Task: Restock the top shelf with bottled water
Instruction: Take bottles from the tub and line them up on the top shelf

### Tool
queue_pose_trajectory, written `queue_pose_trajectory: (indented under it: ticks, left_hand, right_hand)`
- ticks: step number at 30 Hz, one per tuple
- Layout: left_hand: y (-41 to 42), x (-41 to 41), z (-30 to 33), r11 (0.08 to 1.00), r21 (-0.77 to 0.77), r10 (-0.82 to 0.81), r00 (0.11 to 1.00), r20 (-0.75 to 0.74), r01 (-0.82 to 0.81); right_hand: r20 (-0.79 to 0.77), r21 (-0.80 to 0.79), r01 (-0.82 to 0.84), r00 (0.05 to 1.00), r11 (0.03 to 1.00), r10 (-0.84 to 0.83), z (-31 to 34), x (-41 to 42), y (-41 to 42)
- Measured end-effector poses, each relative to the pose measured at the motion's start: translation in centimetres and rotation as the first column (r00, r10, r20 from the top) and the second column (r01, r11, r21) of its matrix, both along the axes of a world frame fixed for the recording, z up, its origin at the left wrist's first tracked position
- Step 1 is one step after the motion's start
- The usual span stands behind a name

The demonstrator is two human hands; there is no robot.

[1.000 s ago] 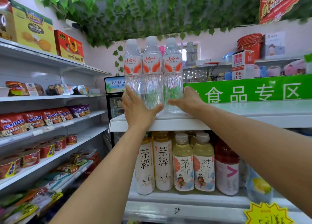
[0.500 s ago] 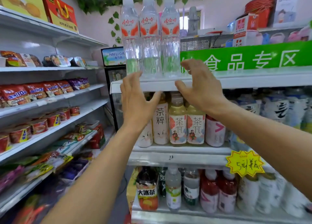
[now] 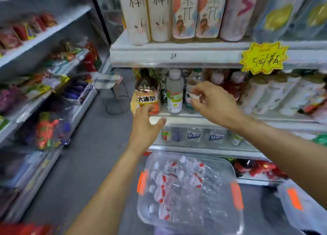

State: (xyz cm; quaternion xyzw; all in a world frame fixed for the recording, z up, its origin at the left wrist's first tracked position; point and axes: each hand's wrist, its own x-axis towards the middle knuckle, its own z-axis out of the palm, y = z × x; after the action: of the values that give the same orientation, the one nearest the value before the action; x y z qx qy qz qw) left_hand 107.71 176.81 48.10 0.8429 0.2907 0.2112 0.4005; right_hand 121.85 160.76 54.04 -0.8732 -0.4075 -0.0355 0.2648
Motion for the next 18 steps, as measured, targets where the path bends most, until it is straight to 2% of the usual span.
queue_pose_trajectory:
  ticks: [3,5,8,10,13,15,18]
  left_hand:
    - [-1.1,-1.1,-7.6,0.961,-0.260,0.049,0.986,-0.159,-0.090]
    - [-2.1,-2.1,-12.4,0.874,-0.444,0.085,0.961,-0.264,-0.199]
    - [-4.3,-3.8,-18.0,0.744,-0.562,0.121,0.899,-0.420,-0.362]
    - [-5.4,-4.3,-20.6,0.652,-0.577,0.154,0.831,-0.535,-0.492]
    - [-6.7,-3.7,-22.6,0.551,-0.585,0.139,0.757,-0.638,-0.595]
    - [-7.5,-3.0,-23.2,0.532,-0.578,0.066,0.711,-0.700,-0.619]
    - [-8.9,-1.9,-23.8,0.514,-0.521,0.123,0.660,-0.741,-0.682]
  right_hand:
    - [-0.187,-0.198,-0.041,0.982,0.979,0.004,-6.6,0.4,-1.3]
    - [-0.302,-0.358,-0.089,0.953,0.929,-0.025,-11.7,1.0,-2.6]
    - [-0.463,-0.534,-0.185,0.880,0.825,-0.102,-19.1,1.2,-5.1]
    - [-0.499,-0.610,-0.199,0.848,0.767,-0.177,-22.8,1.1,-6.5]
    - [-0.491,-0.671,-0.197,0.841,0.715,-0.230,-26.3,0.6,-7.3]
    - [-0.505,-0.671,-0.215,0.834,0.710,-0.224,-28.0,0.5,-7.2]
    - [-0.523,-0.644,-0.217,0.825,0.733,-0.215,-30.1,0.1,-6.9]
